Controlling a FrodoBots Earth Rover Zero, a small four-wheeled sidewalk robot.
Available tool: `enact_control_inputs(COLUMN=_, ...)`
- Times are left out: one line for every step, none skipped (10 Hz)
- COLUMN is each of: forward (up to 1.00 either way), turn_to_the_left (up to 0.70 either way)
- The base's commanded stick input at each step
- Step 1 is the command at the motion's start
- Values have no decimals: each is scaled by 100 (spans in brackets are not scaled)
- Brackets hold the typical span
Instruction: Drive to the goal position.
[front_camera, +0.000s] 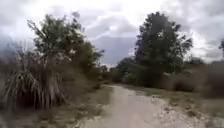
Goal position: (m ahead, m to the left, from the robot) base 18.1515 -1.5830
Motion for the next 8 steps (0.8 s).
enact_control_inputs(forward=85, turn_to_the_left=-32)
enact_control_inputs(forward=85, turn_to_the_left=-17)
enact_control_inputs(forward=85, turn_to_the_left=-2)
enact_control_inputs(forward=85, turn_to_the_left=0)
enact_control_inputs(forward=85, turn_to_the_left=0)
enact_control_inputs(forward=85, turn_to_the_left=0)
enact_control_inputs(forward=85, turn_to_the_left=0)
enact_control_inputs(forward=85, turn_to_the_left=0)
